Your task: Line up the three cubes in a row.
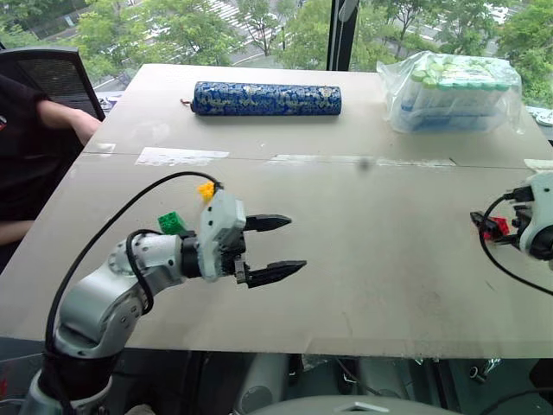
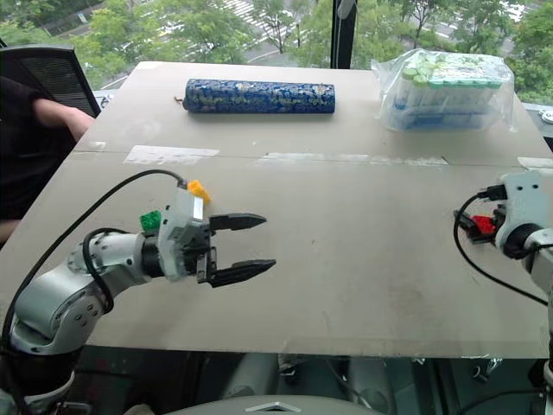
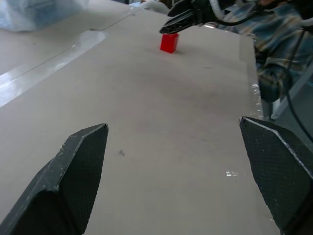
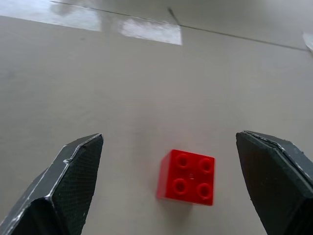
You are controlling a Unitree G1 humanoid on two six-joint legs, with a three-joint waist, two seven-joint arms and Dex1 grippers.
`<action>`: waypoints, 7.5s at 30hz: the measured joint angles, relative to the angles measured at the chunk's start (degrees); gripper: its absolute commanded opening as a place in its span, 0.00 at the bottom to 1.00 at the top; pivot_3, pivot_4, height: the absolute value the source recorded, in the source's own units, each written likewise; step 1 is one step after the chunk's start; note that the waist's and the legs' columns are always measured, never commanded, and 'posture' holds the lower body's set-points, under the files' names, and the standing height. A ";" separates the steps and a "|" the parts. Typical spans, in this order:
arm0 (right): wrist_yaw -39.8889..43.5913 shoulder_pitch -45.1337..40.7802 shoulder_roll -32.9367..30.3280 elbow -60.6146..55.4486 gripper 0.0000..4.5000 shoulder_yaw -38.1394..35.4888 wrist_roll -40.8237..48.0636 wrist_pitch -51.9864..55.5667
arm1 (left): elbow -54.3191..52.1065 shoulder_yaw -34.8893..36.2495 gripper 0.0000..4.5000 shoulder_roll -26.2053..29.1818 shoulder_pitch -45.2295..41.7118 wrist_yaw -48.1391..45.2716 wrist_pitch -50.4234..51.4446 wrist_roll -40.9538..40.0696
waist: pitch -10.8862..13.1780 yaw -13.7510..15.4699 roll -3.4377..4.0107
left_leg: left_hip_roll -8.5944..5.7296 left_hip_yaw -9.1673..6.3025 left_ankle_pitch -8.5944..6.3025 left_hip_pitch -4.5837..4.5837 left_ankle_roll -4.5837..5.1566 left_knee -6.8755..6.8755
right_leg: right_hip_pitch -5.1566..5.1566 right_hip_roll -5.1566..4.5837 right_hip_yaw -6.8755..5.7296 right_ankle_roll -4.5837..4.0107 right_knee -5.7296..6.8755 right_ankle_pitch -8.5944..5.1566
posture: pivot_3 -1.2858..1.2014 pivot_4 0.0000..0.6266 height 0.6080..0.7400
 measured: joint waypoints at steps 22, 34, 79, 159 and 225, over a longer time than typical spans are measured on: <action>6.94 -8.75 -1.37 10.27 0.30 11.70 0.50 4.82 | -0.85 0.79 1.00 0.38 4.24 1.35 0.90 -0.26 | 0.02 -0.31 0.03 | 0.20 -0.04 -0.22 0.06 0.29 0.68 | 0.29 0.24 0.03 0.49 0.08 0.10 | 0.52 0.24 1.00; 12.65 -9.15 -4.31 10.39 0.30 18.18 -1.24 -4.12 | -2.24 2.72 1.00 0.23 8.56 4.29 -1.20 0.70 | 0.07 -0.25 0.11 | 0.23 -0.04 -0.28 0.02 0.25 0.75 | 0.30 0.18 -0.03 0.45 0.03 0.12 | 0.52 0.24 1.00; 59.39 -34.62 9.20 42.42 0.99 49.36 -22.64 -56.83 | -2.57 12.74 1.00 1.64 19.72 7.40 -3.94 2.93 | 0.22 -0.26 0.20 | 0.47 -0.01 -0.44 0.01 0.03 0.87 | 0.18 0.23 -0.35 0.29 0.03 0.23 | 0.52 0.24 1.00; 30.68 12.23 -3.63 -16.51 1.00 12.70 13.76 -32.12 | 74.62 -19.82 0.29 -17.68 -40.28 -25.49 -36.74 34.39 | 0.56 1.10 -0.22 | 0.59 0.32 -0.79 -0.42 0.64 1.37 | 0.00 -0.26 -0.98 0.66 -0.09 0.60 | 0.52 0.24 1.00; 29.66 8.88 -3.24 -18.12 1.00 16.86 17.97 -30.73 | 33.73 9.80 0.96 -7.31 -12.46 18.16 2.56 32.63 | 0.56 1.30 -0.19 | 0.74 0.12 -1.27 0.08 0.43 1.99 | 0.59 -0.21 -0.93 0.83 -0.10 0.71 | 0.52 0.24 1.00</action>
